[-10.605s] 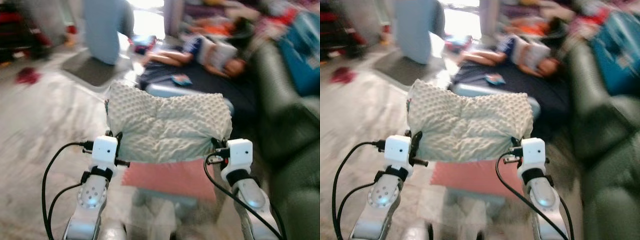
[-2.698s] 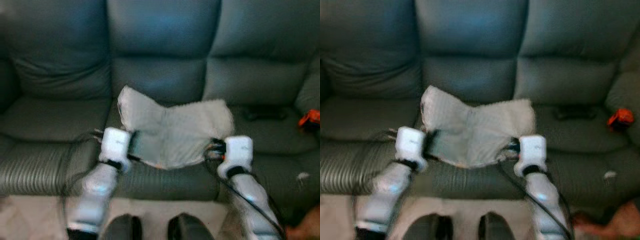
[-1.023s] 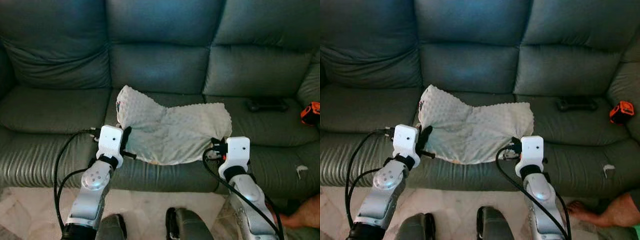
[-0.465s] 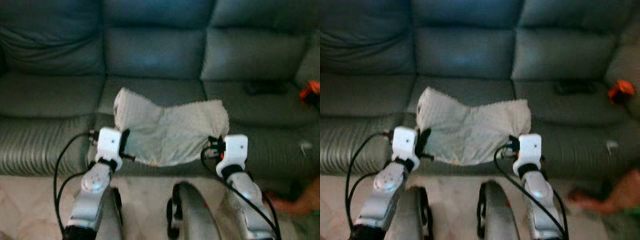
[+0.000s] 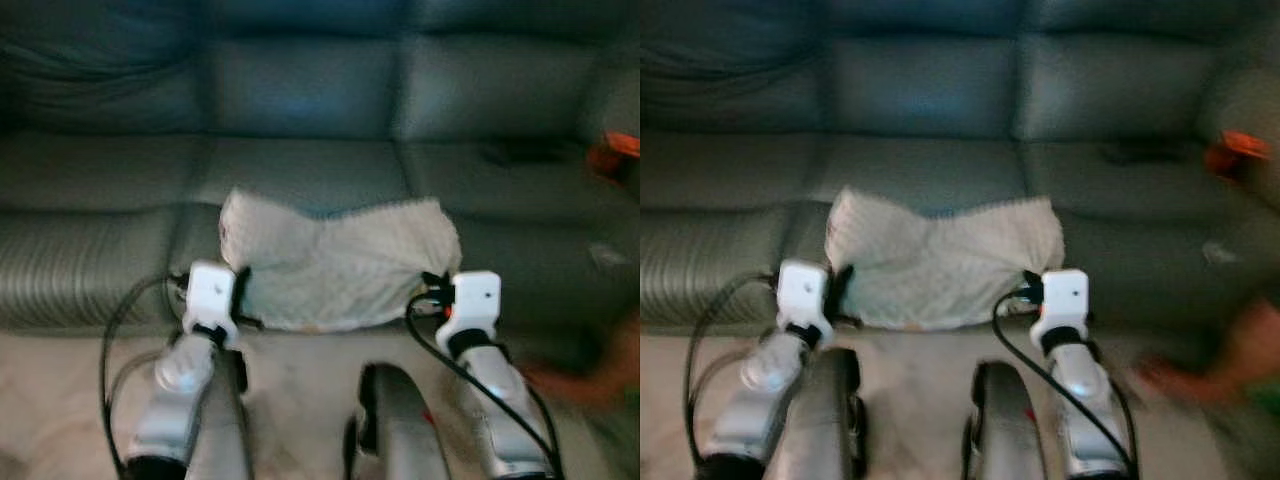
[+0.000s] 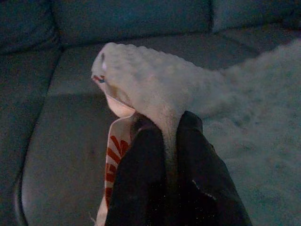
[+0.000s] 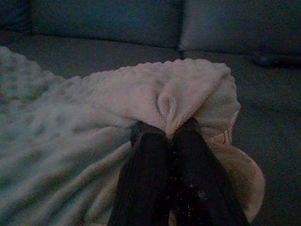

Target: Move the pillow to the sofa

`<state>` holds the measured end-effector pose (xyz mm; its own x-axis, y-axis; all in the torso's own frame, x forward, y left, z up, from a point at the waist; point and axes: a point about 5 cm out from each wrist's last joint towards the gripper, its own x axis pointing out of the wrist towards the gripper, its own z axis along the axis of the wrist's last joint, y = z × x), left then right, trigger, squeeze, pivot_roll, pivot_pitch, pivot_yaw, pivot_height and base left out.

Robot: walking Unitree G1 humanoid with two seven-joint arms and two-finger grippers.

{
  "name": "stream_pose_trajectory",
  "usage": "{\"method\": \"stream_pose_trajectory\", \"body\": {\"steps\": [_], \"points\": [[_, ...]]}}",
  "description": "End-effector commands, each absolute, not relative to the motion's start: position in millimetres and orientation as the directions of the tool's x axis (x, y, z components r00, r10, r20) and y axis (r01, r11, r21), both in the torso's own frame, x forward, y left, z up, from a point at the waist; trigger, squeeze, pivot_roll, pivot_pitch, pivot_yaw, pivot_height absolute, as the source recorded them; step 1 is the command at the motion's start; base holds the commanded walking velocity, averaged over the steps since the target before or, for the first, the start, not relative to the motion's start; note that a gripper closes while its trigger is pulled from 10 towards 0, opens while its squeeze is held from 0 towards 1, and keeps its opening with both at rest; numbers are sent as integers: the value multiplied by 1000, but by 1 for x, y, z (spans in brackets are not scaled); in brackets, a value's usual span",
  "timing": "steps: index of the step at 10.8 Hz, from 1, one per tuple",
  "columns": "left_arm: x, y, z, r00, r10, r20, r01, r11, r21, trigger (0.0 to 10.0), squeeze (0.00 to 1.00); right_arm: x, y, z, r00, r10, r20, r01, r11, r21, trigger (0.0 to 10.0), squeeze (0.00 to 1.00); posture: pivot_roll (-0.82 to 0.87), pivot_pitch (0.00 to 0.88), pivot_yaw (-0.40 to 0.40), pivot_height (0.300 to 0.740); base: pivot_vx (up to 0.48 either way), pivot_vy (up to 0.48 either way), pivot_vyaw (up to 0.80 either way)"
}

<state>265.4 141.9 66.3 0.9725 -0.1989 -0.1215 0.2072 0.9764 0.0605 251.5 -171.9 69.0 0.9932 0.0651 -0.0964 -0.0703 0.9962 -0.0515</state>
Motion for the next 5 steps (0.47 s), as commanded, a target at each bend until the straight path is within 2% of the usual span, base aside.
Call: {"method": "stream_pose_trajectory", "body": {"steps": [1, 2, 5], "points": [[266, 142, 76, 978, -195, -69, 199, 979, 46, 10000, 0, 255, -176, 79, 998, 51, -43, -53, 997, -64, 10000, 0, -66, 169, -39, 617, 0, 0, 0], [266, 144, 77, 981, -184, -60, 186, 982, 27, 10000, 0, 256, -178, 83, 999, 44, -18, -45, 997, -68, 10000, 0, -69, 172, -38, 617, 0, 0, 0], [264, 144, 77, 980, -194, -51, 195, 980, 25, 10000, 0, 253, -177, 82, 998, 56, -15, -58, 995, -86, 10000, 0, -68, 178, -38, 617, 255, 0, 0]]}}
